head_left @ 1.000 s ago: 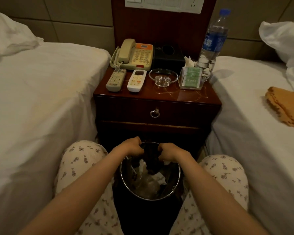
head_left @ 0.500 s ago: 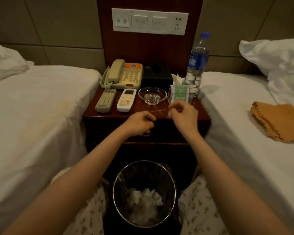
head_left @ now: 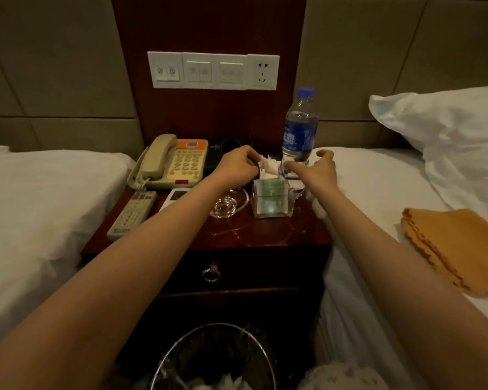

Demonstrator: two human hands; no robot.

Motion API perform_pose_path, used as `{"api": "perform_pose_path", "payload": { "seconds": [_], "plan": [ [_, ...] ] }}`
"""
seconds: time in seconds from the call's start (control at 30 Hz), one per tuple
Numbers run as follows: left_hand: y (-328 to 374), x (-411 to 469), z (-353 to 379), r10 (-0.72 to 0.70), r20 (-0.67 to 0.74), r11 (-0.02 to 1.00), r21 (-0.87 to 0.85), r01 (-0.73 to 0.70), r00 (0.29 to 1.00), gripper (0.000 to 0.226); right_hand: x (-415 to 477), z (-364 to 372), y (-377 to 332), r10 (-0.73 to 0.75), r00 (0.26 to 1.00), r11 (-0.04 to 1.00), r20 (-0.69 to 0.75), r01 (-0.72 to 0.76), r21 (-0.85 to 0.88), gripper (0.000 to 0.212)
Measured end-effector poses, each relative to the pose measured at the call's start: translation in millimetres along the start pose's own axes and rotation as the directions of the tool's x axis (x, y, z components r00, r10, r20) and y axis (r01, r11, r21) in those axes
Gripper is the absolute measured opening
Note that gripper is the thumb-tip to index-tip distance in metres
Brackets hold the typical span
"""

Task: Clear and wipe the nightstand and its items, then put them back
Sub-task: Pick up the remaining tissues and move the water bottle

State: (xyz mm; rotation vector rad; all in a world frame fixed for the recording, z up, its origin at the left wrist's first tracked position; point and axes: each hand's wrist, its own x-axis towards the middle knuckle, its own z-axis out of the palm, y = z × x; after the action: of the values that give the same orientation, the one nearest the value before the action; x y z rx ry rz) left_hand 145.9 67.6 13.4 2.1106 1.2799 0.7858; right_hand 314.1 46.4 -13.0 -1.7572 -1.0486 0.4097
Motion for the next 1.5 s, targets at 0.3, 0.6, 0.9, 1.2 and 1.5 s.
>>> {"api": "perform_pose_path", "payload": {
  "seconds": [0.3,0.6,0.9,1.2,1.5],
  "plan": [
    [-12,86,24,0.043,0.019,0.974,0.222,-0.046,0.999,0.035,44,16,12,-0.059,0.998,0.989,0.005,0.058,0.138,0.064],
    [9,152,52,-0.261,0.509,0.773,0.619,-0.138,0.820,0.089,74,-1,28,0.000,0.986,0.896,0.169,-0.075,0.438,0.033],
    [-4,172,61,-0.270,0.508,0.599,0.753,-0.270,0.818,0.079,83,-5,38,0.001,0.967,0.844,0.255,-0.138,0.518,0.033],
    [-1,169,45,-0.126,0.494,0.697,0.661,-0.277,0.861,0.033,78,-5,35,-0.034,0.966,0.879,0.255,-0.092,0.467,0.042],
    [3,166,16,-0.008,0.407,0.920,0.361,-0.152,0.913,0.013,78,-6,36,-0.046,0.968,0.885,0.246,-0.075,0.459,0.039]
  ]
}}
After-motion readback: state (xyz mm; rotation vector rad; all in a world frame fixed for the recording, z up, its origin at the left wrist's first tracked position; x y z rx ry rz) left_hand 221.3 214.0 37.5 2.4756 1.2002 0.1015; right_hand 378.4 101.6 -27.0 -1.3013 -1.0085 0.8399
